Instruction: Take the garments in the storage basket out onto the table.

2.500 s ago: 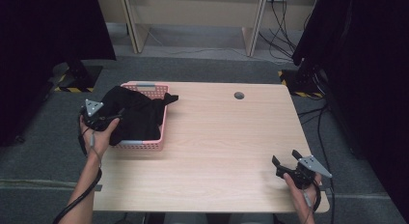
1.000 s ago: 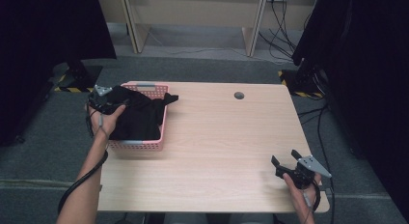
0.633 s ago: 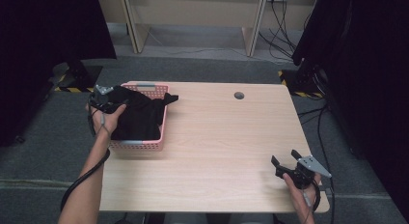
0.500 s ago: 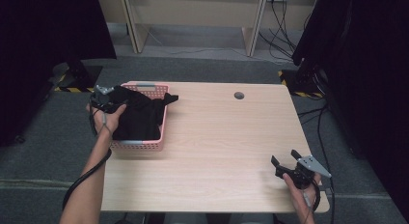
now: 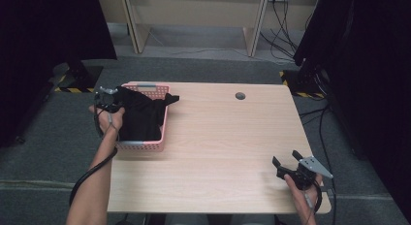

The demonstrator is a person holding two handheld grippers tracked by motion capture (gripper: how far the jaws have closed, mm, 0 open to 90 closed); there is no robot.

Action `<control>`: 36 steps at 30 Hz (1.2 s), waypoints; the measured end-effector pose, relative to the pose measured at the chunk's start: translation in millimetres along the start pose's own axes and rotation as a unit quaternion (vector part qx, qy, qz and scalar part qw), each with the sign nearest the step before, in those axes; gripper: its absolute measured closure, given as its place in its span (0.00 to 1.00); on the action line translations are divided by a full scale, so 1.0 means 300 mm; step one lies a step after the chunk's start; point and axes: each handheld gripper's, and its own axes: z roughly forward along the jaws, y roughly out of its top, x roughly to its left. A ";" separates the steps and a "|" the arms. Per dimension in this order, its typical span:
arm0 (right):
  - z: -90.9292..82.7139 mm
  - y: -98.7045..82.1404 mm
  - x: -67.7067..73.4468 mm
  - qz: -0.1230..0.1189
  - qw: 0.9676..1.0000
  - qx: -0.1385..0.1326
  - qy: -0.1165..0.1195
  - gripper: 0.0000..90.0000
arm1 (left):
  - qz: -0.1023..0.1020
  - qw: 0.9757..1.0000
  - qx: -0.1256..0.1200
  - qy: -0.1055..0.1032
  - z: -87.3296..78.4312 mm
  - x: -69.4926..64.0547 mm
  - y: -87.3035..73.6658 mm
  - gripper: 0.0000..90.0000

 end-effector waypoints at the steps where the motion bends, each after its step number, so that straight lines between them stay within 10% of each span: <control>1: 0.000 0.000 0.000 -0.001 1.000 0.000 0.000 0.11 | 0.001 1.000 -0.004 0.001 -0.003 -0.002 -0.001 0.76; 10: 0.000 0.000 0.000 0.001 1.000 -0.002 0.001 0.11 | 0.015 0.999 -0.044 -0.009 -0.023 -0.010 -0.010 0.95; 18: 0.001 0.000 0.001 0.000 1.000 -0.002 0.001 0.11 | 0.022 0.993 -0.116 -0.031 -0.072 -0.025 -0.004 0.95; 30: 0.001 -0.001 0.002 0.001 1.000 -0.004 0.002 0.11 | 0.029 0.970 -0.232 -0.066 -0.195 -0.061 0.056 0.96; 32: 0.000 -0.001 0.001 0.002 1.000 -0.005 0.002 0.11 | 0.032 0.961 -0.263 -0.073 -0.244 -0.073 0.086 0.96; 36: 0.000 -0.001 0.002 0.002 1.000 -0.005 0.002 0.11 | 0.031 0.954 -0.287 -0.078 -0.287 -0.078 0.117 0.96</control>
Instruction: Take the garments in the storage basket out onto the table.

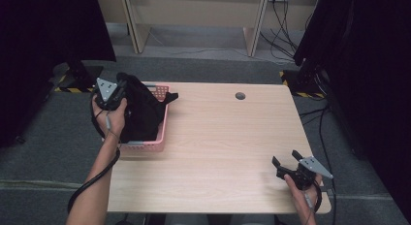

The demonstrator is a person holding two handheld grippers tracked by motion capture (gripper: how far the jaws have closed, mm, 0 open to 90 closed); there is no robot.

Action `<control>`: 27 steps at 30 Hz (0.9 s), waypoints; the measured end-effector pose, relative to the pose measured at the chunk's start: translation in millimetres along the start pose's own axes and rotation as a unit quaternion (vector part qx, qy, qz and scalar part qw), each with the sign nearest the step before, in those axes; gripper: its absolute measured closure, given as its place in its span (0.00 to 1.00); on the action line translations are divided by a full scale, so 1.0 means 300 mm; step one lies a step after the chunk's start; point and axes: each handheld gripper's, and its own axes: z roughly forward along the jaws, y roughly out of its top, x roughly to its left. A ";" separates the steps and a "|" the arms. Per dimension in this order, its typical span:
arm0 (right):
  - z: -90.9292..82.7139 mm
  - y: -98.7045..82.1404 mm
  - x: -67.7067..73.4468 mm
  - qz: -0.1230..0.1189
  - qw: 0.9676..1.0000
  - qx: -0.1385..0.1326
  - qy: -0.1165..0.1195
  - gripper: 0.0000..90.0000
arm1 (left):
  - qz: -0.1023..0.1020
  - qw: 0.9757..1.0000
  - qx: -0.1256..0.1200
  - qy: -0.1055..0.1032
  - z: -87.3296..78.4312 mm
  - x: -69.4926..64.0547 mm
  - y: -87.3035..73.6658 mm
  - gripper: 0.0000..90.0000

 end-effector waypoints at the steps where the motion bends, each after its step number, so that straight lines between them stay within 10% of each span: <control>1: 0.000 0.000 0.000 0.000 1.000 0.000 0.000 0.11 | 0.002 1.000 -0.006 -0.001 -0.005 -0.003 0.016 0.96; 18: 0.000 0.000 0.002 -0.001 1.000 0.000 0.001 0.11 | 0.012 0.991 -0.125 -0.044 -0.098 -0.084 0.295 0.96; 27: 0.001 0.000 0.002 -0.003 1.000 0.000 0.001 0.11 | 0.013 0.987 -0.147 -0.065 -0.108 -0.126 0.389 0.96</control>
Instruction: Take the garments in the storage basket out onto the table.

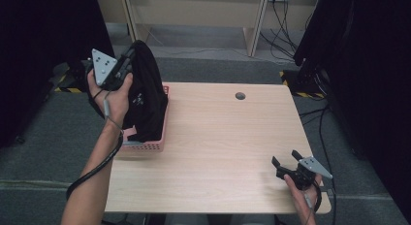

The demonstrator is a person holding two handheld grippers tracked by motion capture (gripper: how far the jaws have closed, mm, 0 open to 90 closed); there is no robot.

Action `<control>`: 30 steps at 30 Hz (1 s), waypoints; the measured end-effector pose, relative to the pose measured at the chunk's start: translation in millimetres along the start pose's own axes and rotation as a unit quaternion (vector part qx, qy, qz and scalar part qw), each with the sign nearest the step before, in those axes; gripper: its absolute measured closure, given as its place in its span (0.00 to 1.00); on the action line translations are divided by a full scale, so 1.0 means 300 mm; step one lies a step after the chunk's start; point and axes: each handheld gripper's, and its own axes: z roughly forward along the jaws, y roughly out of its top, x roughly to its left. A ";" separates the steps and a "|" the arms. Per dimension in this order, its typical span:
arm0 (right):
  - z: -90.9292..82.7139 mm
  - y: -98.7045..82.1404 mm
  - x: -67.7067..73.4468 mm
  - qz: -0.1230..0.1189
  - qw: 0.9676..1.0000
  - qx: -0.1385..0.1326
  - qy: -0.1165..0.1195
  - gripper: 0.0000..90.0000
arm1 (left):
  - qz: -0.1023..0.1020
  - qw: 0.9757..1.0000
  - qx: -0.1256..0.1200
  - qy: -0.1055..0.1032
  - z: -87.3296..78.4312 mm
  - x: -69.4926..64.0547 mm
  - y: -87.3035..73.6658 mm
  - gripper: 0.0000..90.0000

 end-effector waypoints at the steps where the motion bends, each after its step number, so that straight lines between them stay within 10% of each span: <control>1: 0.000 0.000 0.000 0.000 1.000 0.000 0.000 0.11 | 0.000 1.000 0.000 0.000 0.000 0.000 0.000 0.96; 30: 0.001 0.000 0.002 0.000 1.000 0.000 0.000 0.11 | -0.011 0.996 -0.062 -0.064 0.038 -0.138 0.222 0.96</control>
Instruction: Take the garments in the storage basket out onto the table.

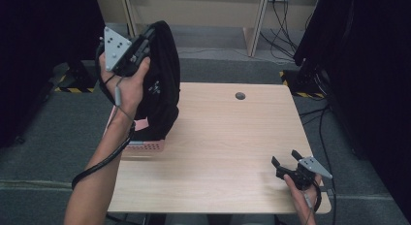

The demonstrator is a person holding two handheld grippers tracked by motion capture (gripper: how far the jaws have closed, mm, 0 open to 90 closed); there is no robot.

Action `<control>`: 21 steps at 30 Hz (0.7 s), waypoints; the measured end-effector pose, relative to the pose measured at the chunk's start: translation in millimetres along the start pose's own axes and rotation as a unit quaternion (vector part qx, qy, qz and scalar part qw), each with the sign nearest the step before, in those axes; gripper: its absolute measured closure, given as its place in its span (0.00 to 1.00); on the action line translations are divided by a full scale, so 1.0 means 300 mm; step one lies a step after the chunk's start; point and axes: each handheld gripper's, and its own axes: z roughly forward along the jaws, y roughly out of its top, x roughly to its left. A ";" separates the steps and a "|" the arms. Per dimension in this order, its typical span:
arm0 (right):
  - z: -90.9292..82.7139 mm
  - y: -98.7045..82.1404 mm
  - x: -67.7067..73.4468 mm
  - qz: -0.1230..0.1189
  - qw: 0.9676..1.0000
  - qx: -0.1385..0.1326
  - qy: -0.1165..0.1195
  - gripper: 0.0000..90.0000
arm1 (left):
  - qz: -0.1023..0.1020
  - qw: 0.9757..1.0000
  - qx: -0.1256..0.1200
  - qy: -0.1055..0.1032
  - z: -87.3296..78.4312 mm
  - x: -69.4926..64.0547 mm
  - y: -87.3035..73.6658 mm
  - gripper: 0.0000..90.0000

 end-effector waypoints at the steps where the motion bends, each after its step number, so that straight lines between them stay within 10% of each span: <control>1: 0.000 0.000 0.000 0.000 1.000 0.000 0.000 0.11 | 0.000 1.000 -0.002 -0.003 0.002 -0.005 0.005 0.96; 21: 0.006 0.015 0.035 -0.009 1.000 -0.007 0.012 0.07 | -0.005 0.998 -0.025 -0.058 0.053 -0.130 0.105 0.96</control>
